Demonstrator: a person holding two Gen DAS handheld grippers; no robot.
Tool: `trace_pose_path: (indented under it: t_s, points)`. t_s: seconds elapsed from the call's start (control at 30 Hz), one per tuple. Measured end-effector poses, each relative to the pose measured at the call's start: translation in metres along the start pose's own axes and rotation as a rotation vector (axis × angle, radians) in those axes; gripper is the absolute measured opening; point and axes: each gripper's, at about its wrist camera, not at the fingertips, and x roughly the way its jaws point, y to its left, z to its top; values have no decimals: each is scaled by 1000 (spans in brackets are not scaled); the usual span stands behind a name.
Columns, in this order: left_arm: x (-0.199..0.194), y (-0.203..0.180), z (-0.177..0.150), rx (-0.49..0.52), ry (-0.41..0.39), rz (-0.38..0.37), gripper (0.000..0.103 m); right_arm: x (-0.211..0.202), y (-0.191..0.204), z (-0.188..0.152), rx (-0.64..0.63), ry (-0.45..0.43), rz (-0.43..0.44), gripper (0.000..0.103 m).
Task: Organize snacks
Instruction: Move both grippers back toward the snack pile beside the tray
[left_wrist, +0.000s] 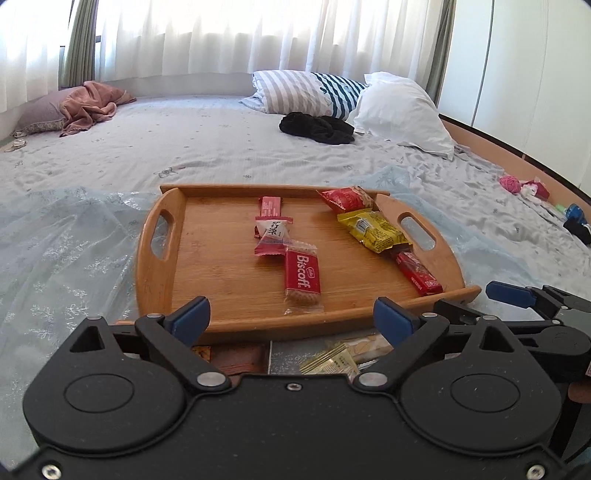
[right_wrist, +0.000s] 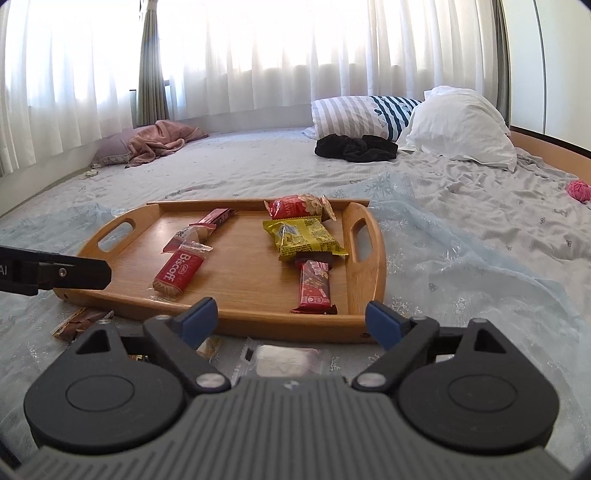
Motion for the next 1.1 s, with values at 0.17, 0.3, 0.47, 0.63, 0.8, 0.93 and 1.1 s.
trace_pose_path:
  t_s: [0.17,0.3,0.47,0.63,0.8,0.93,1.1]
  points:
    - [-7,7,-18,12,-12,21,96,-2,-3,-11,27,-35,-15,103]
    - [-8,15,-33,-11,-16,42,97,0,-3,-22,33,-47,-35,103]
    - [-3,24,-48,-49,-40,82,99,6,-3,-33,50,-40,-51,103]
    - [6,29,-59,-72,-17,90,99,11,-1,-38,43,-27,-53,103]
    - [13,29,-66,-79,-10,86,99,17,8,-44,-18,1,-59,103]
    - [18,29,-68,-78,-6,78,94,20,9,-45,-25,11,-64,103]
    - [19,27,-68,-64,-14,82,87,21,8,-46,-24,16,-65,103]
